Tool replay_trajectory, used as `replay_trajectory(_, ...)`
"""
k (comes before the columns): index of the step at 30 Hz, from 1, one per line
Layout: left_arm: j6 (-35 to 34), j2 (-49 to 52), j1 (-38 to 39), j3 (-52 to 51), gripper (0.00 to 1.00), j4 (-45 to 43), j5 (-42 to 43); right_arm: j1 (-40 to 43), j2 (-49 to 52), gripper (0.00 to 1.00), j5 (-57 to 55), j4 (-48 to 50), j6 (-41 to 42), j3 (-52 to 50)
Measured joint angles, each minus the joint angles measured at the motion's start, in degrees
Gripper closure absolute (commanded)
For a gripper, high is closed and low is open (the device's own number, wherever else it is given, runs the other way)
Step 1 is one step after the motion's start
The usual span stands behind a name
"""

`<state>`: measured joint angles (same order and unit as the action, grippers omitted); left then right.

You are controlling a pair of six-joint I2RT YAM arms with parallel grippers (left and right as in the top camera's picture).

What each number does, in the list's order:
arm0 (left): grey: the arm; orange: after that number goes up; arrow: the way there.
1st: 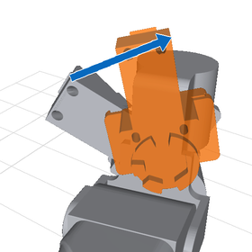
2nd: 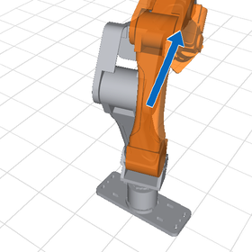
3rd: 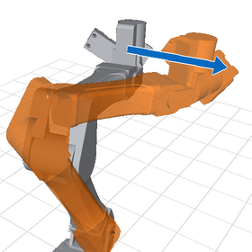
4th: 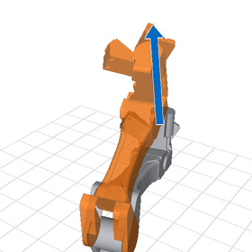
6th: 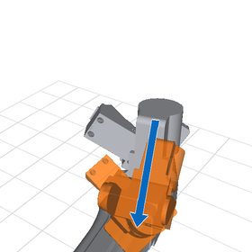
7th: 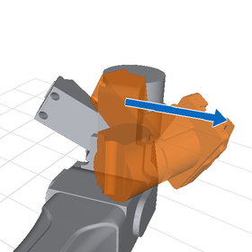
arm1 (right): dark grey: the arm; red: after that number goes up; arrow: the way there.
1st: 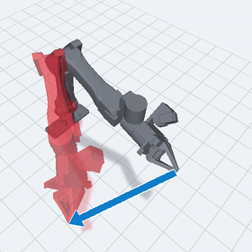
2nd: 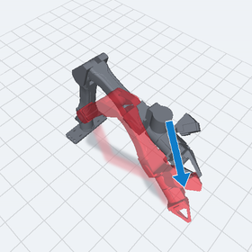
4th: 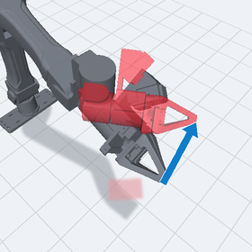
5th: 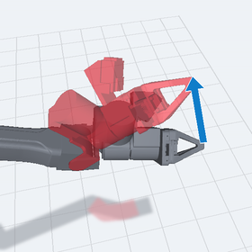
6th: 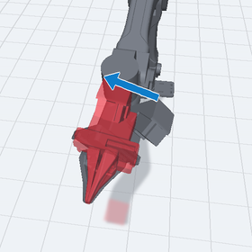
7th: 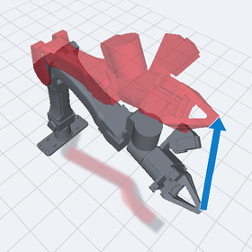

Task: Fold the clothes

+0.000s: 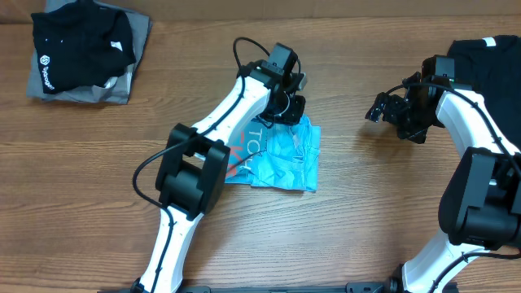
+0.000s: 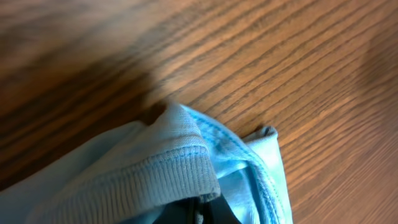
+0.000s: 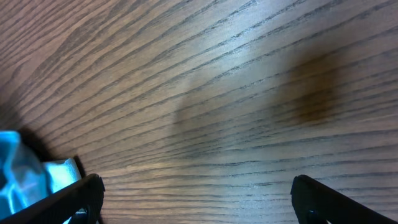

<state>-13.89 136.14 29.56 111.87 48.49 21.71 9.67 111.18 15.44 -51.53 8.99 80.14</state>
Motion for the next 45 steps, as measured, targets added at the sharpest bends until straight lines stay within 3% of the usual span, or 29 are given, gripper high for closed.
replay_trajectory(12,-1.4,1.0,0.2,1.7,0.96,-7.0,10.2,0.0,0.0,0.00,0.0,0.0,0.0,0.0)
replay_trajectory(19,-3.5,1.0,1.8,2.1,0.94,-11.9,12.0,0.0,0.0,0.00,0.0,0.0,0.0,0.0)
replay_trajectory(21,-3.8,1.0,2.7,2.2,0.87,-12.1,12.2,0.0,0.0,0.00,0.0,0.0,0.0,0.0)
replay_trajectory(25,-4.1,1.0,4.7,2.2,0.63,-12.6,12.4,0.0,0.0,0.00,0.0,0.0,0.0,0.0)
replay_trajectory(26,-4.2,1.0,5.0,2.2,0.55,-12.6,12.7,0.0,0.0,0.00,0.0,0.0,0.0,0.0)
replay_trajectory(27,-4.3,1.0,5.1,2.2,0.39,-12.6,12.9,0.0,0.0,0.00,0.0,0.0,0.0,0.0)
replay_trajectory(29,-4.2,1.0,5.3,2.2,0.26,-12.6,13.9,0.0,0.0,0.00,0.0,0.0,0.0,0.0)
replay_trajectory(35,-1.4,1.0,5.0,3.9,0.17,-8.5,16.5,0.0,0.0,0.00,0.0,-0.2,0.0,0.0)
replay_trajectory(45,8.2,0.8,-0.3,24.9,0.06,20.6,13.1,0.0,0.0,0.00,0.0,0.0,0.0,0.0)
